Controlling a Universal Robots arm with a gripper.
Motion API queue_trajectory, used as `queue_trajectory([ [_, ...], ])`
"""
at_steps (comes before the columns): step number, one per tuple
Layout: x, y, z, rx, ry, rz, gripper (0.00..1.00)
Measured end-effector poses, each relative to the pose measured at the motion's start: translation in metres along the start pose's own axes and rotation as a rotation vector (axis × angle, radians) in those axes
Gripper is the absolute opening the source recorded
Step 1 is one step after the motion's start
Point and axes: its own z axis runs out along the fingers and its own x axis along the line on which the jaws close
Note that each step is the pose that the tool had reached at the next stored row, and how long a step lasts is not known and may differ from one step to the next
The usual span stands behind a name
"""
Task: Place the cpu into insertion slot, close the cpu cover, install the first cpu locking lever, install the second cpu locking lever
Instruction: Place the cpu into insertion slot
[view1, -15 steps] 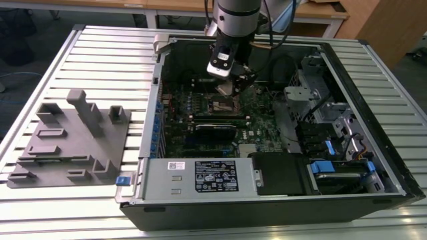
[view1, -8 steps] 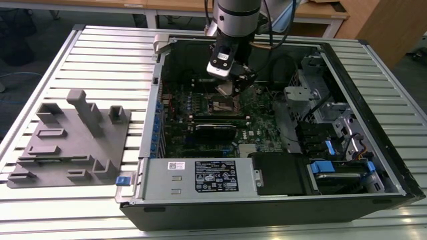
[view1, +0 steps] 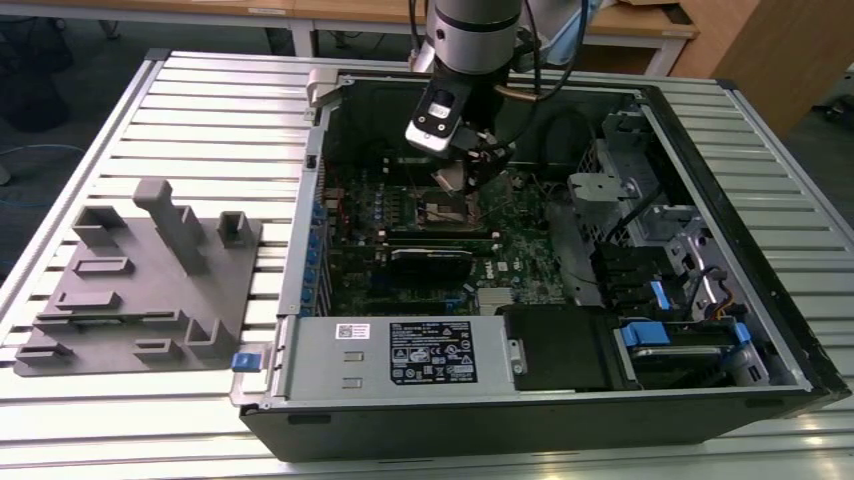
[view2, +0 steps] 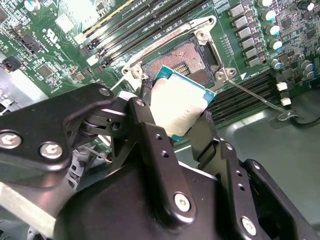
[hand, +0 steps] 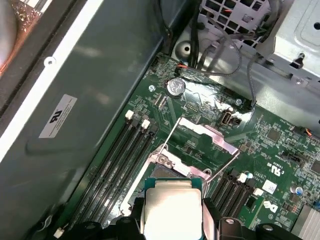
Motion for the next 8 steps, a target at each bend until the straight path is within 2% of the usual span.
queue_trajectory([
  [5, 0.0000, 0.0000, 0.0000, -0.0002, -0.0002, 0.002, 0.54],
  [8, 0.0001, 0.0000, 0.0002, -0.0008, -0.0030, 0.032, 0.54],
])
